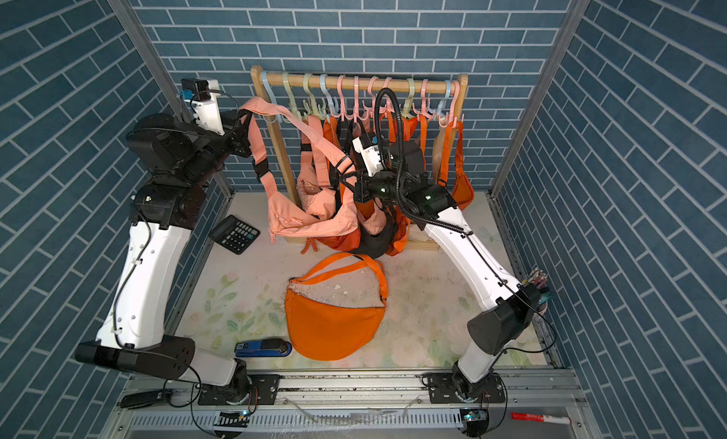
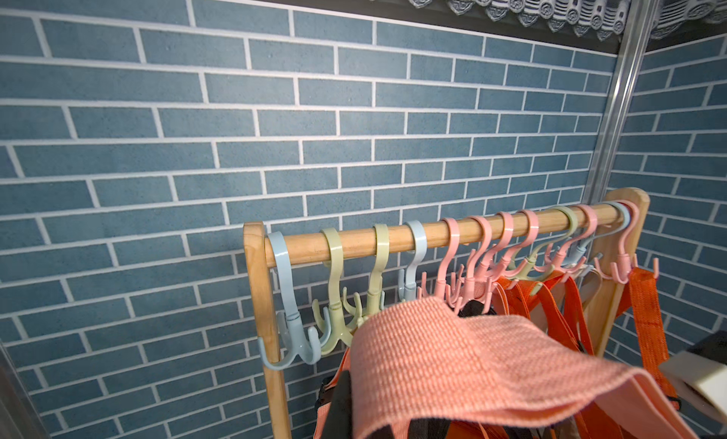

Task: Take the bag off the hook
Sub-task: Pick up the bag from the hook, then place the bag inside the bag.

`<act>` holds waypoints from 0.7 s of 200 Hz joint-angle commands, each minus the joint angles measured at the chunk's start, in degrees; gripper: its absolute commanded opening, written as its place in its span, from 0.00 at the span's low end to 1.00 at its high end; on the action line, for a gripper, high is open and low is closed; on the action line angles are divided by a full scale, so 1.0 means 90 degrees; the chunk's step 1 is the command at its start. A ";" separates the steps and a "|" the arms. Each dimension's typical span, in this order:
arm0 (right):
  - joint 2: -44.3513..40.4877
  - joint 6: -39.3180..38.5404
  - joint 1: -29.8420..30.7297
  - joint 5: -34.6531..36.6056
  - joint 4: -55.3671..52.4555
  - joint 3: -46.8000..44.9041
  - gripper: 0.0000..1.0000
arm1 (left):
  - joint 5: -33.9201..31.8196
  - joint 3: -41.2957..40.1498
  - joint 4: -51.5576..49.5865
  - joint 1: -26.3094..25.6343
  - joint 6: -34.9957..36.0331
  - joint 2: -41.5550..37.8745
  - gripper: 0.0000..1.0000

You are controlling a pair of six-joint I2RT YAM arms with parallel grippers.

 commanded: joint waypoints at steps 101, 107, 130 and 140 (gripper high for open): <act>-0.3099 -0.1187 0.1153 0.0871 0.0371 -0.3295 0.00 | 0.0353 -0.3080 -0.0058 -0.0839 0.0262 -0.2982 0.00; -0.3237 -0.1181 0.1195 0.0870 0.0417 -0.3458 0.00 | 0.0374 -0.3216 -0.0103 -0.0845 0.0262 -0.3155 0.00; -0.3715 -0.1186 0.1397 0.0861 0.0568 -0.4013 0.00 | 0.0428 -0.3629 -0.0294 -0.0851 0.0220 -0.3759 0.00; -0.3892 -0.1178 0.1493 0.0841 0.0575 -0.4199 0.00 | 0.0522 -0.3750 -0.0455 -0.0849 0.0208 -0.3983 0.00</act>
